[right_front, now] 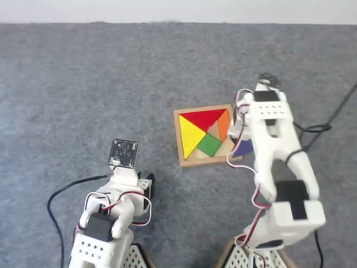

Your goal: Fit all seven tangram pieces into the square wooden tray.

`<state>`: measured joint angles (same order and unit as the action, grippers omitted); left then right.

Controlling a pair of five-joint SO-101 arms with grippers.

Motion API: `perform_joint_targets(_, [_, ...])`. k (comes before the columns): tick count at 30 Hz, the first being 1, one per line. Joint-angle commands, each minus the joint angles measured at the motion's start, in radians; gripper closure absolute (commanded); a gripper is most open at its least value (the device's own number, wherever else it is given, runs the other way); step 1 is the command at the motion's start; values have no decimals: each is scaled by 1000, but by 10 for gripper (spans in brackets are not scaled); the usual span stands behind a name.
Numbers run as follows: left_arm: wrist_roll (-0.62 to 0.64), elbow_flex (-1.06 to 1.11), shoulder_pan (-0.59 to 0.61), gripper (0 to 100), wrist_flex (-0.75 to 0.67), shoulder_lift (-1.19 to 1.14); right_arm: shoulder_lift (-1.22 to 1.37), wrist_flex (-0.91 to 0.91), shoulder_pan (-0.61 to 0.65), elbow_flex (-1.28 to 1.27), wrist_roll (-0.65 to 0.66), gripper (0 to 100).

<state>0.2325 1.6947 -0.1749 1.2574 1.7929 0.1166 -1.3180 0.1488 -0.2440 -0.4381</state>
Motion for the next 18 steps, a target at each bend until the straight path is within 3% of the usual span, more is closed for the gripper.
perform_joint_targets(1, [6, -12, -2, 895, 2, 17, 82, 18, 27, 140, -126, 859])
perform_joint_targets(5, [6, -12, -2, 895, 2, 17, 156, -19, 70, 190, -186, 859])
perform_joint_targets(18, [6, -12, -2, 895, 2, 17, 199, -31, 142, 241, -189, 857])
